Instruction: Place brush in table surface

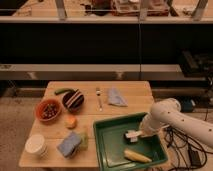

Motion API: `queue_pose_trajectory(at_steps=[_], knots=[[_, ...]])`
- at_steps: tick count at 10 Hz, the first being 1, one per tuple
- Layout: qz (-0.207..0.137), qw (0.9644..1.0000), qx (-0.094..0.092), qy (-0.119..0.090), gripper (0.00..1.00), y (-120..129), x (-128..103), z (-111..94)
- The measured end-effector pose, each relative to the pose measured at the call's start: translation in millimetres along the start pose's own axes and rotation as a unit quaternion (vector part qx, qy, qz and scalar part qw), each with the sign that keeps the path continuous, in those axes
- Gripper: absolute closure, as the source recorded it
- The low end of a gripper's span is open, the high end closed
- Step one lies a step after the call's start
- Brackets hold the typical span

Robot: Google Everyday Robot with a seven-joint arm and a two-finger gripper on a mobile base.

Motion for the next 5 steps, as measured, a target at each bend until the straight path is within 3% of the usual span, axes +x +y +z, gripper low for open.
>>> queue_pose_trajectory(at_steps=[2,5], knots=[[-0.001,0.9999,0.013,0.008,0.81,-1,-3,-30],[-0.001,0.9991,0.024,0.035,0.81,-3,-8,-95]])
